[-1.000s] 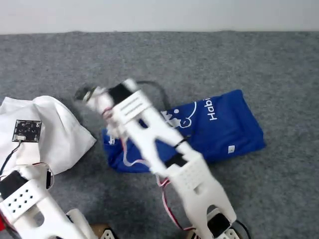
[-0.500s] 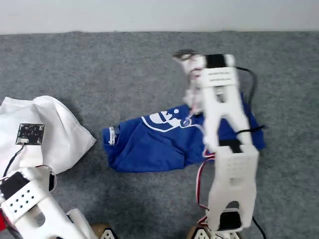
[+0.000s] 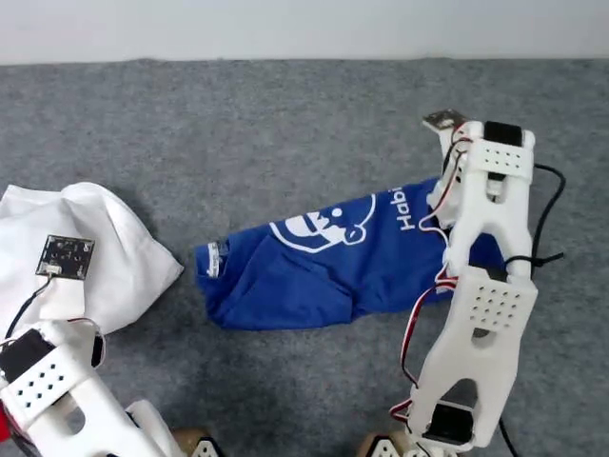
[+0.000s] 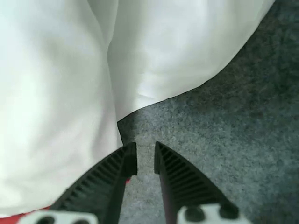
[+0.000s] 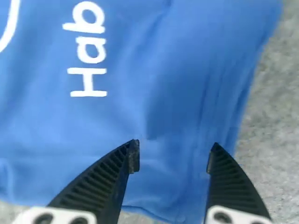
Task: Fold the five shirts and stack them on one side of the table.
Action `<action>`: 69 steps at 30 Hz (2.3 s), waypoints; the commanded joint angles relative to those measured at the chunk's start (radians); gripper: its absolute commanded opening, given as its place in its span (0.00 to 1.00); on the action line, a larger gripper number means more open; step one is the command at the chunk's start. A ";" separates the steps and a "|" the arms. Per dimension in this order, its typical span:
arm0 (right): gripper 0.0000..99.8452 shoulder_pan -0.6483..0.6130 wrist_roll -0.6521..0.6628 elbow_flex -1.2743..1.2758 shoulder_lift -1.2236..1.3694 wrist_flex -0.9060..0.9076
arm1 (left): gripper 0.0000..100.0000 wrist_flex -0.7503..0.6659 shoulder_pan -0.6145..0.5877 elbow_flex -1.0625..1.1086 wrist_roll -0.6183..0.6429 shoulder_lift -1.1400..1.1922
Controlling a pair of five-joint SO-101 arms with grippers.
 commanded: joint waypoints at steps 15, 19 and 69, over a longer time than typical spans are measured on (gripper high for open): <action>0.24 0.062 0.009 -0.005 0.048 -0.094 | 0.07 -0.012 -0.003 -0.001 -0.009 -0.012; 0.23 0.030 0.008 -0.005 0.102 -0.019 | 0.07 -0.012 -0.002 -0.001 -0.008 -0.012; 0.01 -0.027 0.146 0.241 -0.570 0.160 | 0.07 -0.003 0.000 -0.001 -0.008 -0.017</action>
